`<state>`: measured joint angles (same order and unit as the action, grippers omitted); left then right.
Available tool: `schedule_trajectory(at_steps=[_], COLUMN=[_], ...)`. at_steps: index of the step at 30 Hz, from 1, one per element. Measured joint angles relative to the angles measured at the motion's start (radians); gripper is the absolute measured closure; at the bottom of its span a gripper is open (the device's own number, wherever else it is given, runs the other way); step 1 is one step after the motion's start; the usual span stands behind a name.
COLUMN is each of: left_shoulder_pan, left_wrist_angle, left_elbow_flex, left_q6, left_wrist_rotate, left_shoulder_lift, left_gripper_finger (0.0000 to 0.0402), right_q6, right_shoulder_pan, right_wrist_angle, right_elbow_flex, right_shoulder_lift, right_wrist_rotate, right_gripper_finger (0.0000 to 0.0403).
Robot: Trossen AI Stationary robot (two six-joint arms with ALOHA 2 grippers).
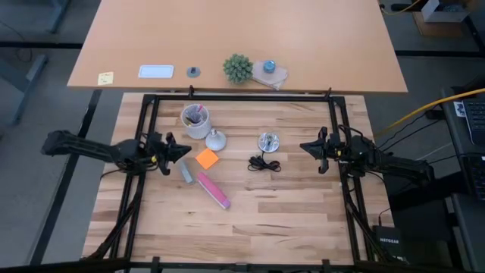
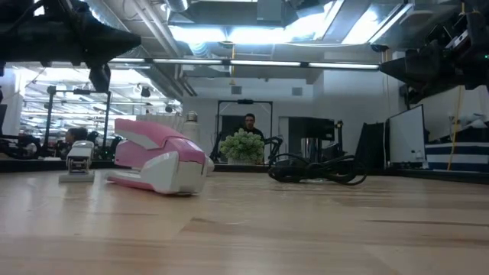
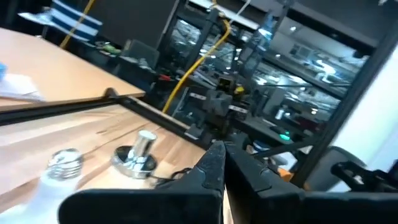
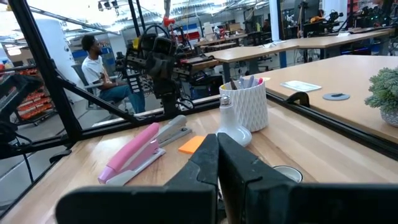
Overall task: Screw lightbulb
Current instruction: Insert the lightbulb into the lamp
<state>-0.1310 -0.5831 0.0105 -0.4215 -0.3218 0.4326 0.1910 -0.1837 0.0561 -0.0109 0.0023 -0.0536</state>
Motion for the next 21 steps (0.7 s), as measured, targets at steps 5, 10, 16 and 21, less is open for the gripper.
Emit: schedule_trajectory(at_steps=[5, 10, 16, 21], left_shoulder_pan=[0.0, 0.0, 0.0, 0.0], left_wrist_angle=[-0.131, -0.168, -0.166, -0.157], left_elbow_flex=[0.031, 0.1, 0.186, 0.227], left_q6=[0.015, 0.002, 0.049, 0.109], left_wrist_rotate=[0.002, 0.002, -0.008, -0.085], left_shoulder_lift=[0.208, 0.375, 0.541, 0.643], left_gripper_finger=[0.0398, 0.0354, 0.0285, 0.0259], right_q6=[0.042, 0.043, 0.044, 0.045], right_shoulder_pan=[0.0, 0.0, 0.0, 0.0], right_wrist_angle=[-0.001, -0.003, -0.005, -0.005], right_elbow_flex=[0.0, 0.0, 0.0, 0.0], right_shoulder_lift=[0.0, 0.0, 0.0, 0.0], right_wrist_rotate=[-0.01, -0.01, -0.01, -0.011], right_gripper_finger=[0.0397, 0.0397, 0.0397, 0.0397])
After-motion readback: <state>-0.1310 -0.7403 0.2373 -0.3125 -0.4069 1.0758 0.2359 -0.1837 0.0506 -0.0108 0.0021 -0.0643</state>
